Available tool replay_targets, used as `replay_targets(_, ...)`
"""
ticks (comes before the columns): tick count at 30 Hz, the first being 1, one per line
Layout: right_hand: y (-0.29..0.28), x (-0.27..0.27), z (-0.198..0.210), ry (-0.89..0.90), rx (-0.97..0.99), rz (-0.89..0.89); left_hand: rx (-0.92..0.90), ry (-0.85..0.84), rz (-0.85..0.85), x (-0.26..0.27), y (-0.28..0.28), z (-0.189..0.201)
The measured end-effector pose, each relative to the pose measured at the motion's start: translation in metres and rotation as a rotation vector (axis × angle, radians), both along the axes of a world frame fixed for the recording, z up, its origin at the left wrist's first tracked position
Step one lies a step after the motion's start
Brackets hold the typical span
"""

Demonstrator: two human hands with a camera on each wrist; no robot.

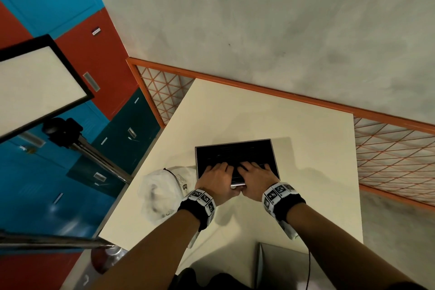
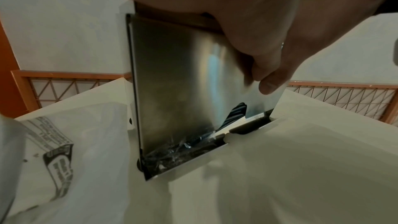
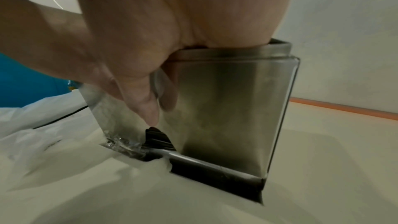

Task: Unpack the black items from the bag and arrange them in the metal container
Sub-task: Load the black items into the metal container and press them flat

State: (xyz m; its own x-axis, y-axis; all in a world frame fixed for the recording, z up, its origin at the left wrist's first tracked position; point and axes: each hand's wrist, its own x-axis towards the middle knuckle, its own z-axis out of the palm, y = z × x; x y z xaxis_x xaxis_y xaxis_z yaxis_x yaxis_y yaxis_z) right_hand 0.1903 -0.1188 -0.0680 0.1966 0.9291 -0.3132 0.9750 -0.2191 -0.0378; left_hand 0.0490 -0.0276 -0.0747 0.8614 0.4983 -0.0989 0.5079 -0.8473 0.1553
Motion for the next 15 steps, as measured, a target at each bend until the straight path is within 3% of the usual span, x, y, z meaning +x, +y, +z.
replay_targets(8,-0.009,0.000,-0.003,-0.026,0.091,0.028,-0.016,0.035,0.067,0.001,-0.004,0.001)
replay_targets(15,-0.024,0.001,-0.002,0.019,0.276,0.099,-0.015,-0.018,-0.003,-0.004,-0.006,-0.001)
